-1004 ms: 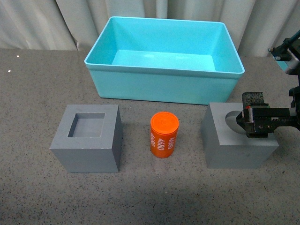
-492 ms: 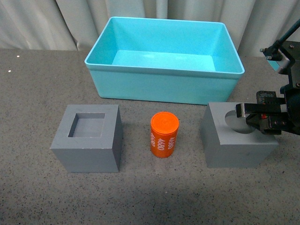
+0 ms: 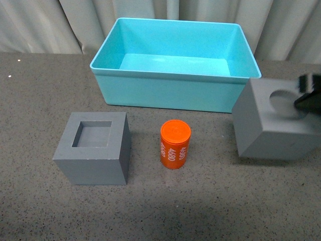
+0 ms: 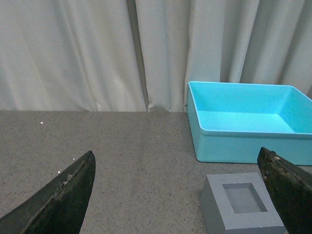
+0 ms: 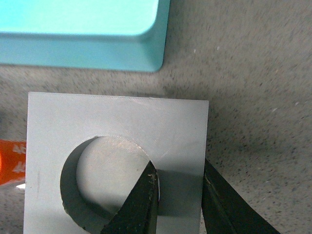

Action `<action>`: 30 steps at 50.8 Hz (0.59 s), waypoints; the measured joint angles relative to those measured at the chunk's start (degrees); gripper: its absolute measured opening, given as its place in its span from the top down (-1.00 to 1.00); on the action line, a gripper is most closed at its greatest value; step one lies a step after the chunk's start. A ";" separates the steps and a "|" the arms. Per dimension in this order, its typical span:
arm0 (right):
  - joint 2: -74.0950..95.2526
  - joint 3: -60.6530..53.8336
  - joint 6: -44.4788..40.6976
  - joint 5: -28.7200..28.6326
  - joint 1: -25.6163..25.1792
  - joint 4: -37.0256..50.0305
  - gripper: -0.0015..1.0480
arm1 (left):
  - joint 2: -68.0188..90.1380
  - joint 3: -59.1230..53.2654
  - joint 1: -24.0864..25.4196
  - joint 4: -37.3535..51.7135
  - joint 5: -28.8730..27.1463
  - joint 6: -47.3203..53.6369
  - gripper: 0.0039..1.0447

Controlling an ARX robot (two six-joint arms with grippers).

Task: Place gray and orange parts in blue box

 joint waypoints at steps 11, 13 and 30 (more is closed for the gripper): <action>-5.60 6.78 0.28 -2.38 -1.05 -0.31 0.66 | 0.00 0.00 0.00 0.00 0.00 0.02 -0.88; -4.98 8.41 0.35 -2.43 -1.05 0.17 0.66 | 0.00 0.00 0.00 0.00 -0.02 0.02 -0.88; 11.28 24.26 1.25 -2.34 0.35 2.47 0.66 | 0.00 0.00 0.00 0.00 -0.02 0.00 -0.88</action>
